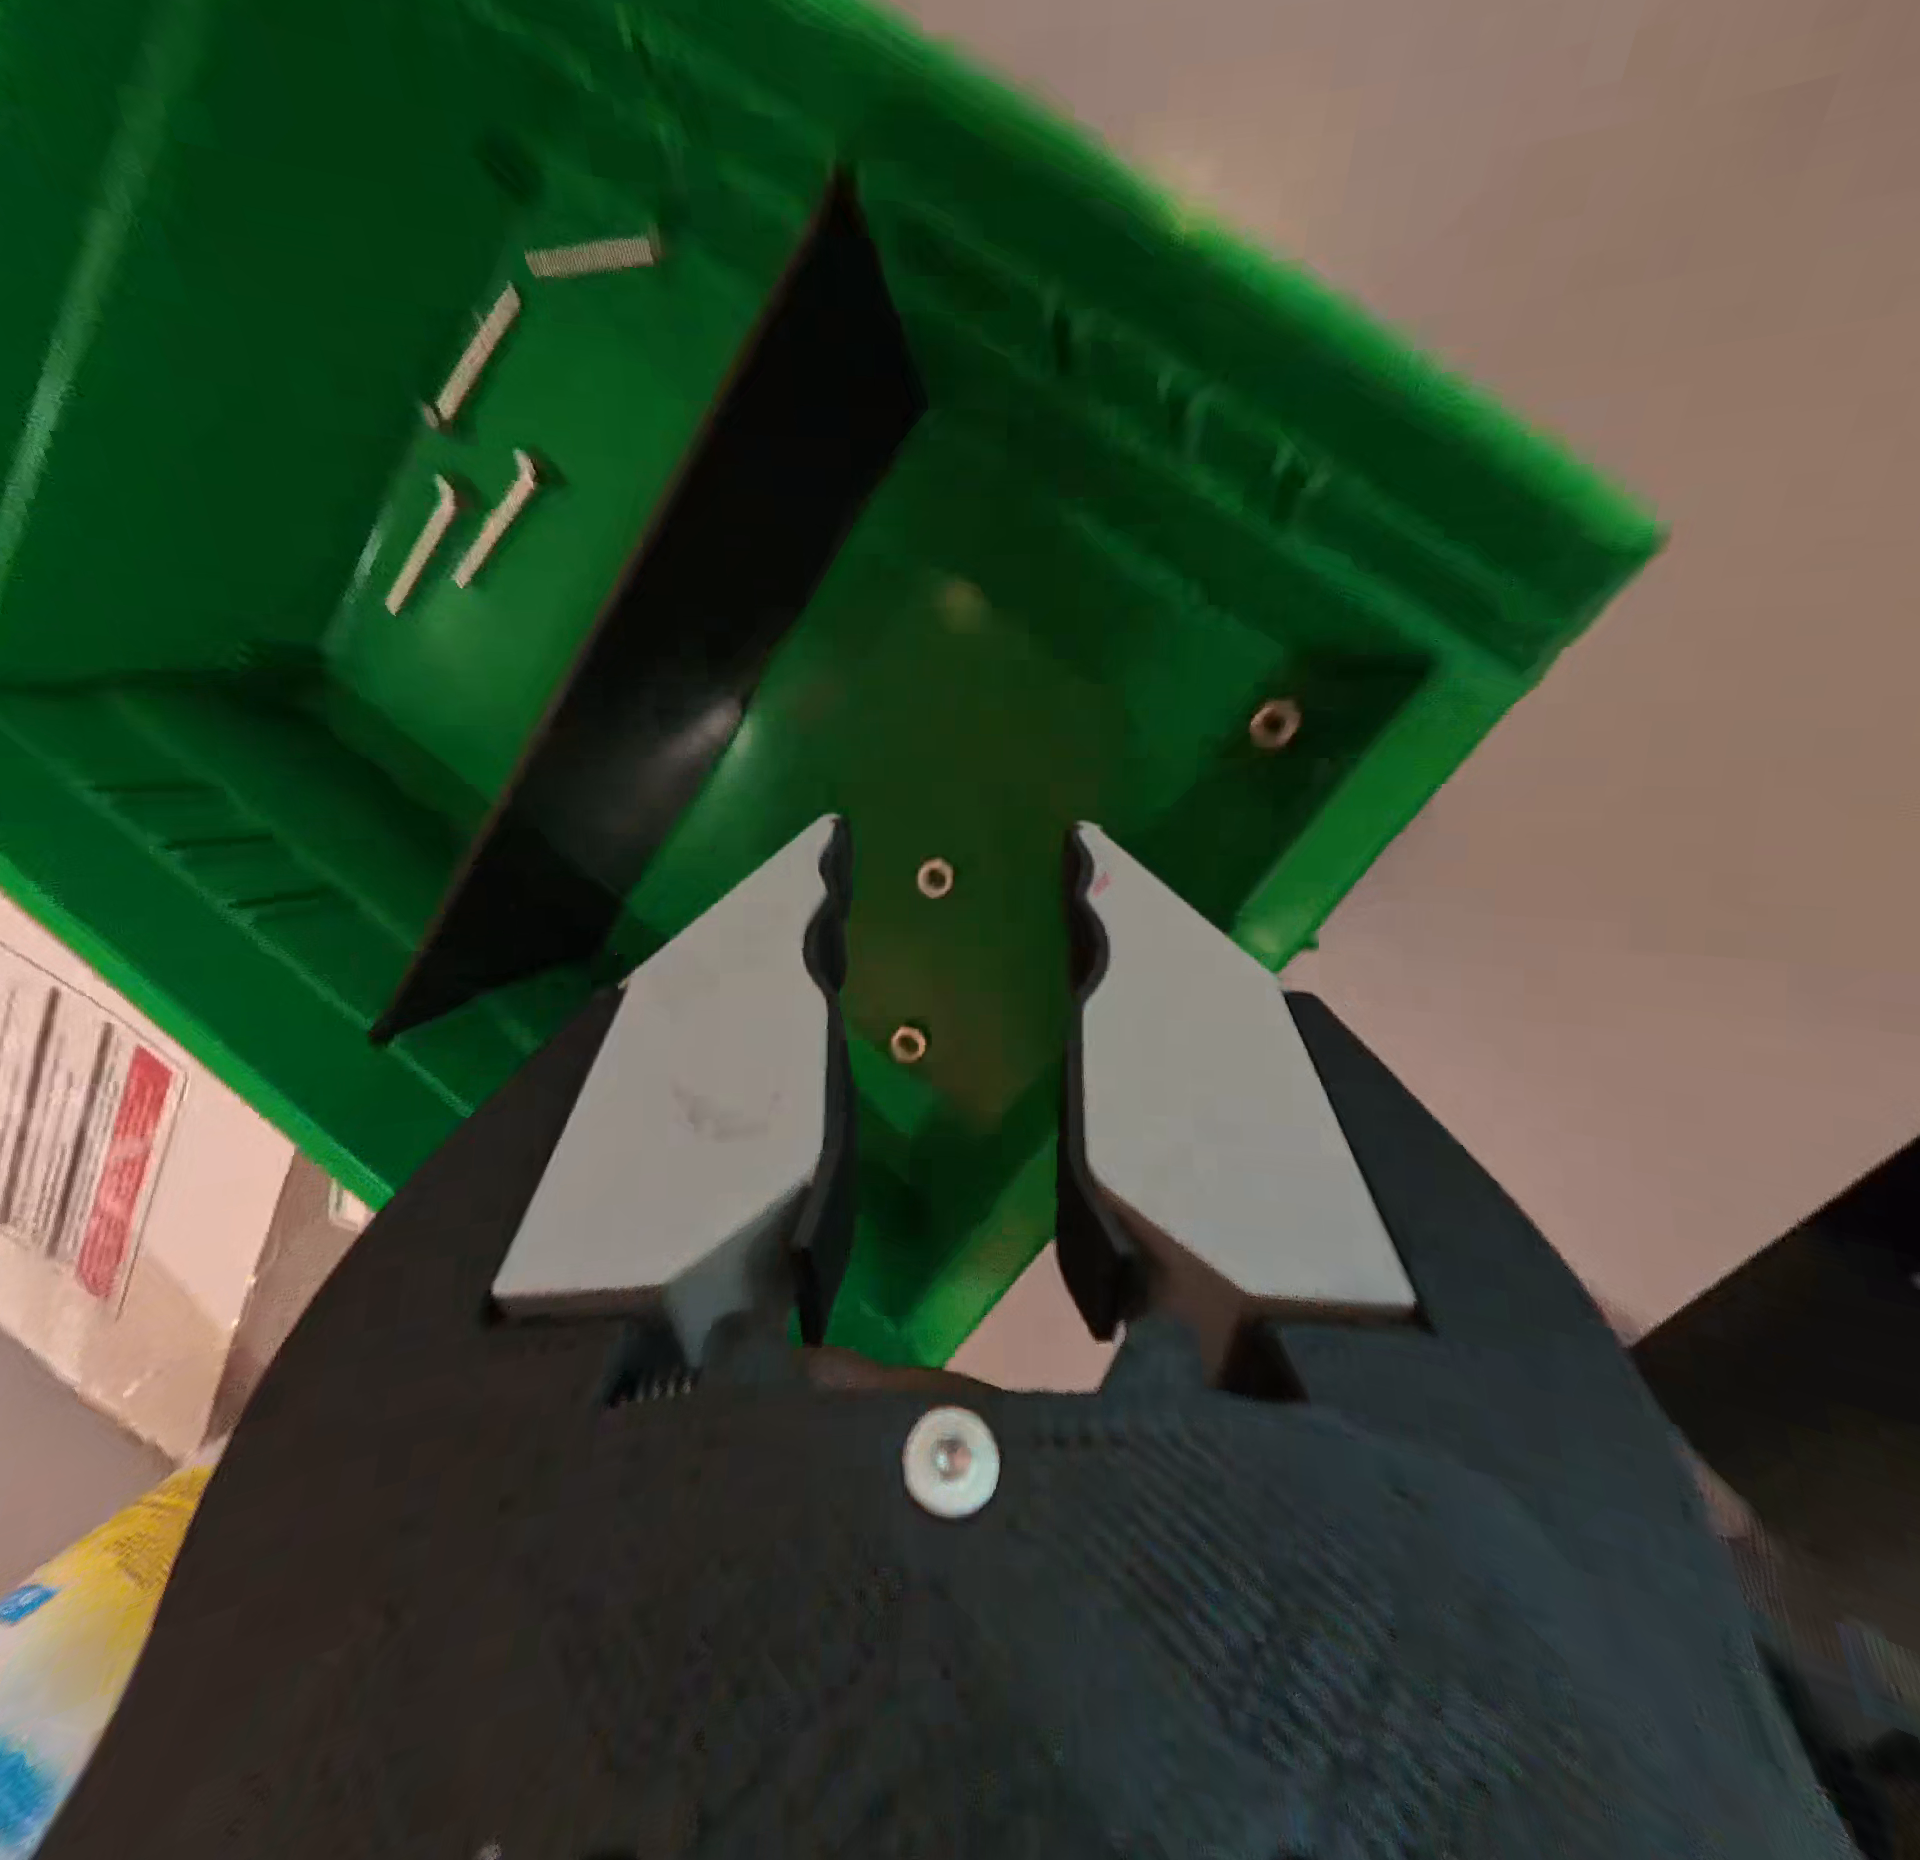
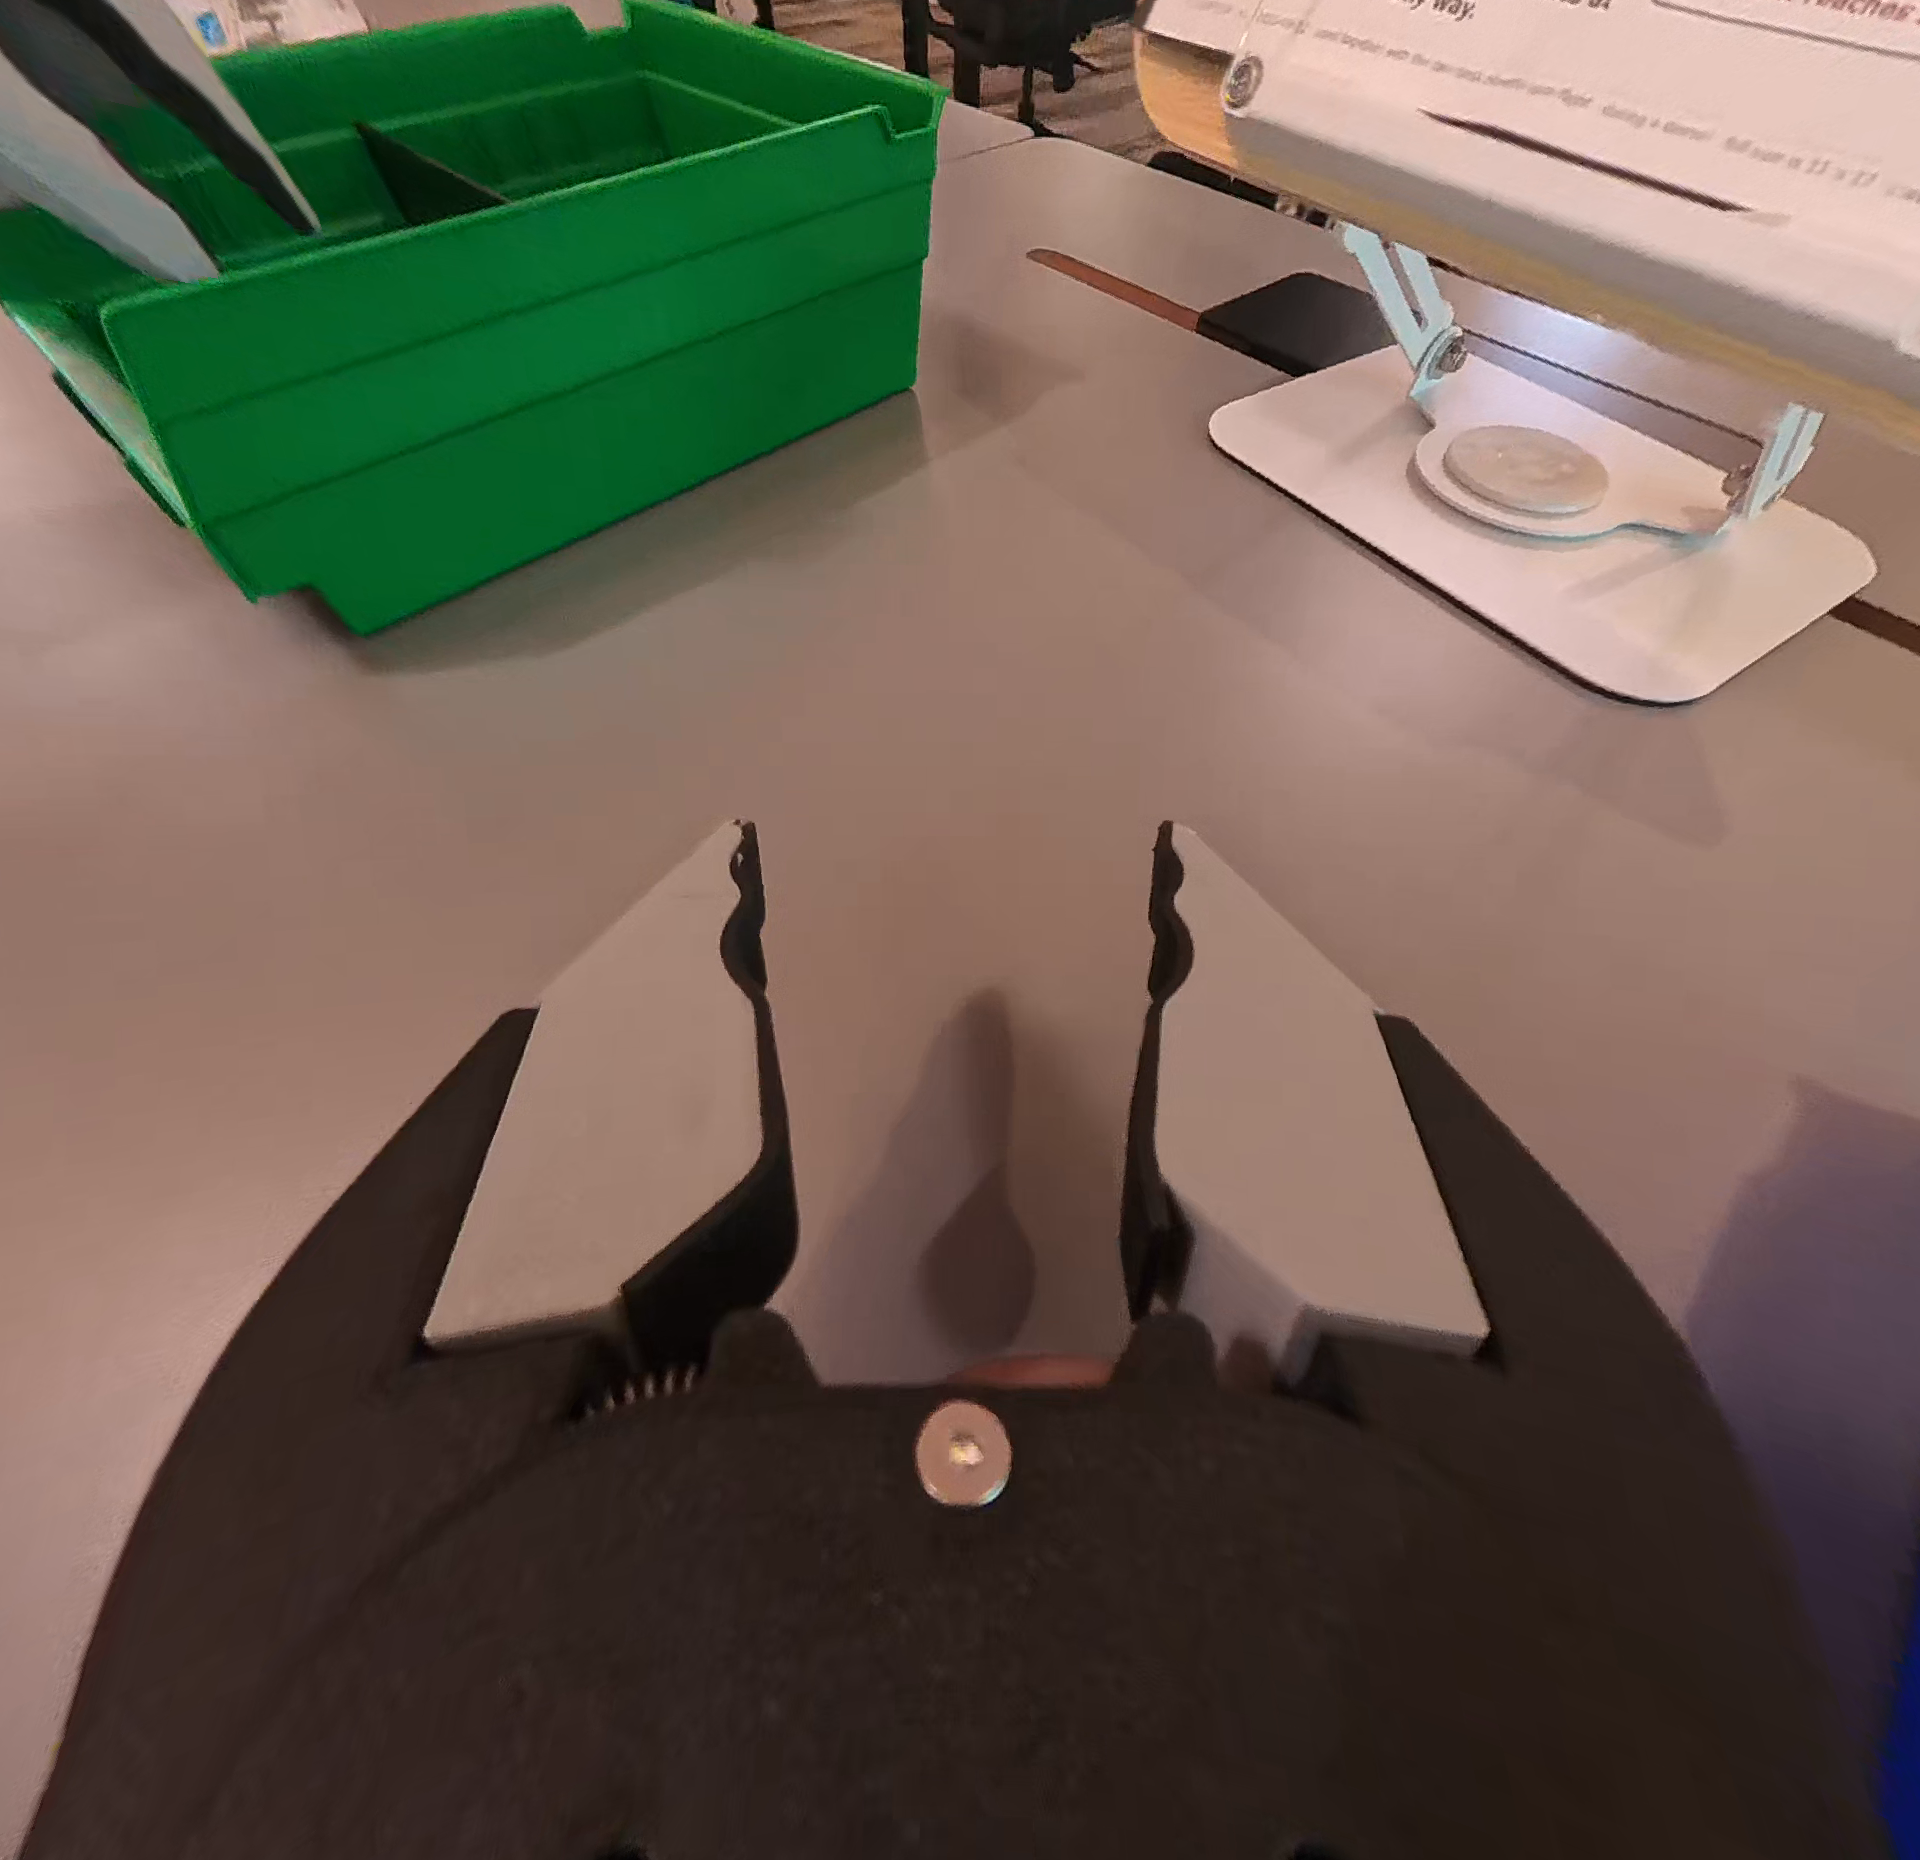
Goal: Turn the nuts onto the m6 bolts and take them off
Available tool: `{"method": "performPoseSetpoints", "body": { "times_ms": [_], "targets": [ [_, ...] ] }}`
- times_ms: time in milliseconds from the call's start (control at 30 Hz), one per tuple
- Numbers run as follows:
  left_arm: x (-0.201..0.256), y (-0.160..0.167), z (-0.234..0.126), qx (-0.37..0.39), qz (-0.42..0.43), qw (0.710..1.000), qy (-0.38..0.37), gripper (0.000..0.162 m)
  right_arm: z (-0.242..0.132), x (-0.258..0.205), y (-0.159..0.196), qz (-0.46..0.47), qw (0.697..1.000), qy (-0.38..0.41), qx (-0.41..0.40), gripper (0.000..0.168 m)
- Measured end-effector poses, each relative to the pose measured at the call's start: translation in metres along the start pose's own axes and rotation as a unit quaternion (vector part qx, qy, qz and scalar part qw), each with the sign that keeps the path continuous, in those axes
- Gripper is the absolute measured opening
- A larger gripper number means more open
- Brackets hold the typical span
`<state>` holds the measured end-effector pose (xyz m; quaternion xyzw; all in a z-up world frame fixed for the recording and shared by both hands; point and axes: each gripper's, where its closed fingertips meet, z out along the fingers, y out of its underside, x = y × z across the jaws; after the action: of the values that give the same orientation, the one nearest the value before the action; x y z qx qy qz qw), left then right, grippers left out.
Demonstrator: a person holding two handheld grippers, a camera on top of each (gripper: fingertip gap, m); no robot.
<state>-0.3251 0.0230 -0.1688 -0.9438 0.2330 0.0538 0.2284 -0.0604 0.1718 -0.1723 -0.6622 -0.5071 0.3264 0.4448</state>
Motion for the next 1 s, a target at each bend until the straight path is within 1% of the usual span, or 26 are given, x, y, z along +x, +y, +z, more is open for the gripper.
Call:
{"method": "performPoseSetpoints", "body": {
  "times_ms": [67,233,367,433,600,700,800,867,1000],
  "targets": [
    [-0.010,0.015,0.012,-0.045,0.009,0.999,-0.007,0.040,0.000,-0.003,0.000,-0.005,1.000,-0.004,-0.001,0.072],
    [-0.014,0.026,0.033,-0.099,0.014,0.995,0.019,0.040,-0.001,-0.002,-0.002,0.000,1.000,-0.004,0.006,0.071],
    [-0.018,0.040,0.049,-0.158,0.033,0.987,0.019,0.042,-0.001,-0.003,-0.002,0.011,1.000,-0.012,0.006,0.071],
    [-0.016,0.039,0.054,-0.161,0.029,0.986,0.032,0.042,-0.001,-0.001,-0.002,0.008,1.000,-0.008,0.006,0.071],
    [-0.014,0.045,0.057,-0.176,0.015,0.983,0.055,0.038,-0.001,-0.001,-0.002,0.013,1.000,-0.011,0.007,0.071],
    [-0.014,0.046,0.057,-0.174,0.018,0.983,0.055,0.036,-0.002,-0.002,-0.003,0.011,1.000,-0.012,0.009,0.070],
    [-0.005,0.046,0.057,-0.173,0.014,0.981,0.083,0.020,-0.001,-0.004,-0.003,0.010,1.000,-0.015,0.007,0.070],
    [-0.010,0.048,0.057,-0.176,0.020,0.982,0.070,0.010,-0.001,-0.005,-0.002,0.007,1.000,-0.014,0.006,0.070],
    [-0.010,0.048,0.057,-0.179,0.017,0.981,0.070,0.009,-0.002,-0.003,-0.003,0.008,1.000,-0.011,0.009,0.069]
  ]
}}
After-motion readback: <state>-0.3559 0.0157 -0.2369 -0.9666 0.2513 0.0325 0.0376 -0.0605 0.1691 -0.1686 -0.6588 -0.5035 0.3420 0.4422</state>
